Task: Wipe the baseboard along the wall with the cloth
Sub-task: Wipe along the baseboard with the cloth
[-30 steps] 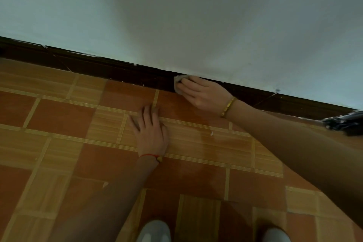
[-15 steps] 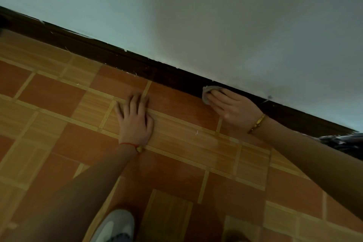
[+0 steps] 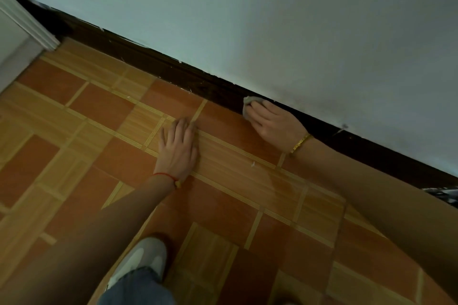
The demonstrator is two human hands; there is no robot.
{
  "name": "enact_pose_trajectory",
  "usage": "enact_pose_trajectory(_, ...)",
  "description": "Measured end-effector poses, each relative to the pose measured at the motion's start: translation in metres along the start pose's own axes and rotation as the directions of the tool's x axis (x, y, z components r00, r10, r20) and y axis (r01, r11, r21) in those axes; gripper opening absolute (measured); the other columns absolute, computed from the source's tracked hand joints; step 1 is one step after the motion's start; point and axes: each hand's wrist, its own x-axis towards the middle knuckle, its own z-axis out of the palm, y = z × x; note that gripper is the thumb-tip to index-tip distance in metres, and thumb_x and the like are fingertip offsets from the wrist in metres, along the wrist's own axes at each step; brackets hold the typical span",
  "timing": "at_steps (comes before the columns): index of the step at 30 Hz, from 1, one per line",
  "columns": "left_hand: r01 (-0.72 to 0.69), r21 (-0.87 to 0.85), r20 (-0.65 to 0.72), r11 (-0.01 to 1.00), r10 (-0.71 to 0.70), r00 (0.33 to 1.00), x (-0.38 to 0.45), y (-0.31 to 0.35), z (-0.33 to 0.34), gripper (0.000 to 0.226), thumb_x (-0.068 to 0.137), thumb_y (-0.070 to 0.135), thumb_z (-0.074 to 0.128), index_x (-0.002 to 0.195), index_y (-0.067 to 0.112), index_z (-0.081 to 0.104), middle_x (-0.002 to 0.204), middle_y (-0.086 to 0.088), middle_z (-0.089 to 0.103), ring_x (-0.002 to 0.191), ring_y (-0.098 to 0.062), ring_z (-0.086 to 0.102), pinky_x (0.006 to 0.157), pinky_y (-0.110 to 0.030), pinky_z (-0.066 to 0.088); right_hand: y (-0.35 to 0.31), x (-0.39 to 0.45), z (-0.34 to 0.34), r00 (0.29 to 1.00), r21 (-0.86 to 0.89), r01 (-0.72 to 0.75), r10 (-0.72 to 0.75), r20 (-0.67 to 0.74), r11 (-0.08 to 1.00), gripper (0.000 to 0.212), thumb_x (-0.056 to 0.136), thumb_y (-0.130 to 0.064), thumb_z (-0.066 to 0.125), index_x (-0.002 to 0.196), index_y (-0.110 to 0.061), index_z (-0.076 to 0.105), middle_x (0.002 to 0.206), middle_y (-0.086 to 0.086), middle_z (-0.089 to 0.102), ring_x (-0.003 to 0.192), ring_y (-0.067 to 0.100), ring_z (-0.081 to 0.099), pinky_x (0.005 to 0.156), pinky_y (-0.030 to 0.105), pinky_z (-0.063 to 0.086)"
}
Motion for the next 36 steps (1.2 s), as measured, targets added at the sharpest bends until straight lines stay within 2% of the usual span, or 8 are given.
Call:
enact_pose_trajectory(5, 0.067, -0.062, -0.011, 0.996, -0.068, 0.998, -0.017, 0.022, -0.003, 0.058, 0.098, 0.034, 0.027, 0.15, 0.01, 0.033, 0.152, -0.02, 0.039, 0.142, -0.041, 0.033, 0.115, -0.066, 0.025, 0.004, -0.063, -0.001, 0.995, 0.025, -0.058, 0.056, 0.088, 0.998, 0.04, 0.089, -0.001, 0.05, 0.128, 0.003, 0.054, 0.13, 0.018, 0.055, 0.125, 0.031, 0.049, 0.11, 0.041, 0.032)
enact_pose_trajectory(9, 0.076, -0.106, 0.02, 0.991, -0.074, 0.997, -0.025, 0.052, 0.005, 0.058, 0.097, 0.035, 0.027, 0.15, 0.011, 0.036, 0.154, -0.017, 0.038, 0.145, -0.038, 0.028, 0.115, -0.067, 0.023, 0.007, -0.09, -0.003, 0.987, 0.007, -0.118, 0.116, 0.107, 0.993, 0.039, 0.092, 0.001, 0.043, 0.13, 0.005, 0.051, 0.129, 0.019, 0.055, 0.125, 0.033, 0.047, 0.113, 0.041, 0.023)
enact_pose_trajectory(14, 0.16, -0.185, 0.026, 0.97, -0.158, 0.987, -0.018, 0.082, 0.026, 0.056, 0.101, 0.036, 0.023, 0.152, 0.015, 0.034, 0.159, -0.014, 0.031, 0.15, -0.036, 0.02, 0.119, -0.068, 0.006, 0.002, -0.076, 0.003, 0.991, -0.005, -0.125, 0.125, 0.055, 0.992, 0.04, 0.091, -0.002, 0.054, 0.13, 0.005, 0.05, 0.128, 0.016, 0.052, 0.125, 0.03, 0.044, 0.111, 0.039, 0.028)
enact_pose_trajectory(19, 0.17, -0.19, -0.025, 0.967, -0.178, 0.984, -0.019, 0.083, 0.033, 0.054, 0.101, 0.035, 0.027, 0.152, 0.017, 0.033, 0.159, -0.013, 0.03, 0.15, -0.034, 0.019, 0.118, -0.069, 0.004, -0.003, -0.011, 0.004, 0.991, 0.051, -0.122, 0.125, -0.058, 0.991, 0.046, 0.098, 0.006, 0.024, 0.12, 0.0, 0.063, 0.123, 0.012, 0.061, 0.12, 0.027, 0.053, 0.108, 0.036, 0.036)
enact_pose_trajectory(24, 0.169, -0.178, -0.022, 0.969, -0.175, 0.984, -0.019, 0.082, 0.034, 0.057, 0.099, 0.036, 0.028, 0.152, 0.017, 0.033, 0.16, -0.013, 0.029, 0.15, -0.034, 0.02, 0.119, -0.068, 0.004, -0.007, 0.009, 0.002, 0.995, 0.094, -0.096, 0.1, -0.032, 0.991, 0.034, 0.098, -0.001, 0.036, 0.119, 0.0, 0.064, 0.122, 0.012, 0.061, 0.119, 0.027, 0.053, 0.107, 0.035, 0.037)
enact_pose_trajectory(28, 0.162, -0.196, -0.028, 0.967, -0.17, 0.985, -0.02, 0.08, 0.035, 0.057, 0.099, 0.035, 0.032, 0.153, 0.017, 0.031, 0.16, -0.014, 0.029, 0.15, -0.035, 0.018, 0.119, -0.068, 0.002, -0.004, -0.046, 0.002, 0.994, 0.119, -0.108, 0.107, 0.012, 0.987, 0.046, 0.097, 0.007, 0.024, 0.122, -0.001, 0.062, 0.126, 0.011, 0.06, 0.12, 0.025, 0.054, 0.108, 0.037, 0.036)
enact_pose_trajectory(32, 0.153, -0.185, -0.043, 0.971, -0.163, 0.986, -0.02, 0.081, 0.035, 0.058, 0.097, 0.035, 0.033, 0.151, 0.014, 0.034, 0.157, -0.016, 0.033, 0.148, -0.037, 0.022, 0.117, -0.07, 0.005, -0.007, -0.116, 0.01, 0.983, 0.109, -0.15, 0.136, 0.127, 0.983, 0.038, 0.092, 0.001, 0.038, 0.122, 0.0, 0.062, 0.13, 0.015, 0.058, 0.123, 0.029, 0.049, 0.111, 0.04, 0.025)
enact_pose_trajectory(36, 0.149, -0.184, -0.051, 0.972, -0.161, 0.986, -0.02, 0.082, 0.034, 0.058, 0.096, 0.033, 0.035, 0.151, 0.013, 0.035, 0.157, -0.016, 0.033, 0.148, -0.038, 0.023, 0.117, -0.07, 0.004, 0.0, -0.128, 0.014, 0.985, 0.093, -0.15, 0.14, 0.102, 0.984, 0.035, 0.09, -0.002, 0.056, 0.125, -0.001, 0.06, 0.131, 0.015, 0.057, 0.122, 0.03, 0.05, 0.11, 0.04, 0.031)
